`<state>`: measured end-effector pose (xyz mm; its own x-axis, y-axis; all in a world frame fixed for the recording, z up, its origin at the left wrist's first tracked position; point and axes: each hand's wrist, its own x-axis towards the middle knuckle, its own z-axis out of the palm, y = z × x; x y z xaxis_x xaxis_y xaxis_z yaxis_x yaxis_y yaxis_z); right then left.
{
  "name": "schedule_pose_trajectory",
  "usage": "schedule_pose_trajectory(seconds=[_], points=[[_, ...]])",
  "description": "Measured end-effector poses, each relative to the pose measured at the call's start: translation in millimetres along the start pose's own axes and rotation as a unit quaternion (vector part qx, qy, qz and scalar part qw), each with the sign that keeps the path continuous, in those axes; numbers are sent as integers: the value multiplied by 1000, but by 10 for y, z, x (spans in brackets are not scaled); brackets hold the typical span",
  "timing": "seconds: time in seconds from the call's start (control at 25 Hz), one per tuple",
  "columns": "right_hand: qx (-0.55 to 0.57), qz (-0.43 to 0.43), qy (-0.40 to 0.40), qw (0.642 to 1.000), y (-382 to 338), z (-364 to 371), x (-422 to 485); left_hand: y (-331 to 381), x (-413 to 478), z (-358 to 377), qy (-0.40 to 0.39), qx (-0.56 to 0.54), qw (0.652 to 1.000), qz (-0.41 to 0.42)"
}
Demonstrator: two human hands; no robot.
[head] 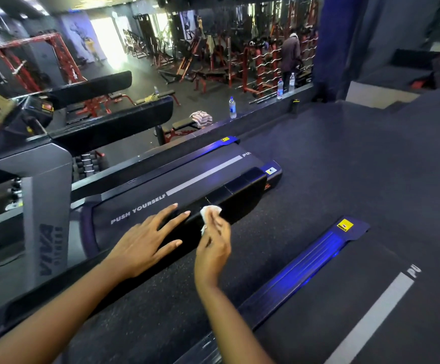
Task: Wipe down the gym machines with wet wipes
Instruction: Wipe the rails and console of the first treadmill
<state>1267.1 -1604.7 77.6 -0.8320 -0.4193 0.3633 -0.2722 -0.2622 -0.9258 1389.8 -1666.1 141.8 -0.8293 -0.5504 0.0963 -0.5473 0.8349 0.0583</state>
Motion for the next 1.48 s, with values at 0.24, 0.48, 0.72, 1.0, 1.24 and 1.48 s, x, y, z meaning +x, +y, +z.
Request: schedule_pose_trajectory(seconds=[0.24, 0.48, 0.72, 1.0, 1.24, 1.48], points=[[-26, -30, 27, 999, 126, -352, 179, -29, -95, 14, 14, 30, 999, -2], [-43, 92, 111, 989, 516, -415, 720, -18, -90, 31, 24, 36, 999, -3], [-27, 128, 127, 983, 401, -53, 28, -26, -83, 38, 21, 45, 999, -7], [1, 139, 40, 989, 256, -192, -327, -17, -98, 31, 24, 43, 999, -4], [-31, 163, 121, 979, 402, -356, 743, -4, -90, 23, 26, 47, 998, -8], [-7, 109, 114, 987, 78, 29, 15, -19, -78, 42, 21, 42, 999, -12]])
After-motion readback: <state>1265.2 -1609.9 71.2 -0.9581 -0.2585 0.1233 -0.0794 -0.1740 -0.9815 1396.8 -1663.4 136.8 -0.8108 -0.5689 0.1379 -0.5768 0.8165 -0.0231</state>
